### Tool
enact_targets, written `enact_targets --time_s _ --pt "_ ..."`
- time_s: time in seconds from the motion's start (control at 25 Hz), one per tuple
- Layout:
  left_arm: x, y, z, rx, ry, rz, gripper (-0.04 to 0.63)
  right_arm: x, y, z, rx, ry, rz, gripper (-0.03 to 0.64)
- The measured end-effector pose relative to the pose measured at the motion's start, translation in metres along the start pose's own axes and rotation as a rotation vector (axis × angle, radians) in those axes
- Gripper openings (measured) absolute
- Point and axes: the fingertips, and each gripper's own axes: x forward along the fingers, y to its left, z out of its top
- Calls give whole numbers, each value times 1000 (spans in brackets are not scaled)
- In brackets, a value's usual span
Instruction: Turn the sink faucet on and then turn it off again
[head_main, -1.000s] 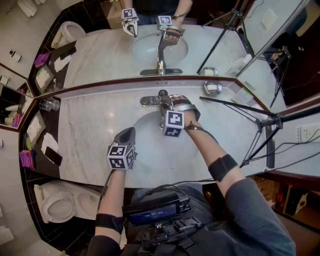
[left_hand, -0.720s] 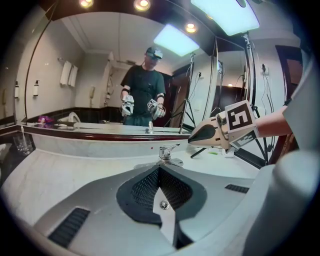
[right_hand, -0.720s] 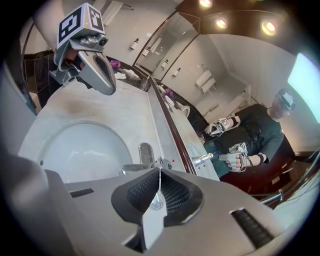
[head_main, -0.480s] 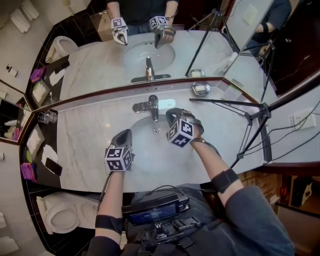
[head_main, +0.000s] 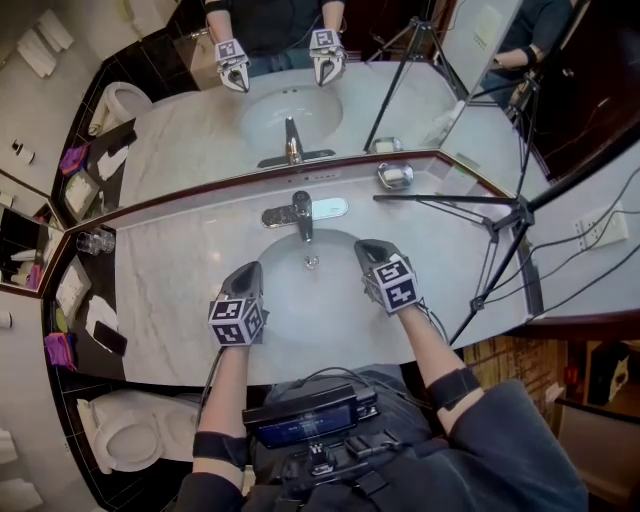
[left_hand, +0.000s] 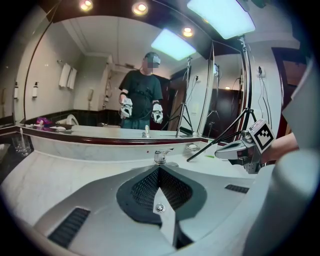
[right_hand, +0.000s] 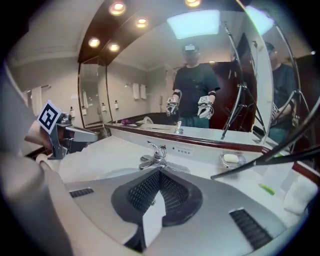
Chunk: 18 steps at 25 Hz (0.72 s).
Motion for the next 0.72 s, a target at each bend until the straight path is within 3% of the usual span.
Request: enact_targets --time_s 0.12,0.24,0.56,0.72 --pt "-3 -4 0 20 -9 -8 0 -9 -7 -14 115 -24 -4 18" --pt "-6 -6 0 18 -17 -11 0 -15 -8 -23 149 -24 -12 20" --pt "-4 -7 -1 11 -12 -5 0 -17 -7 -35 143 -13 -18 20" --pt "-3 -5 -2 6 -8 1 0 -11 -11 -34 65 -1 -48 22"
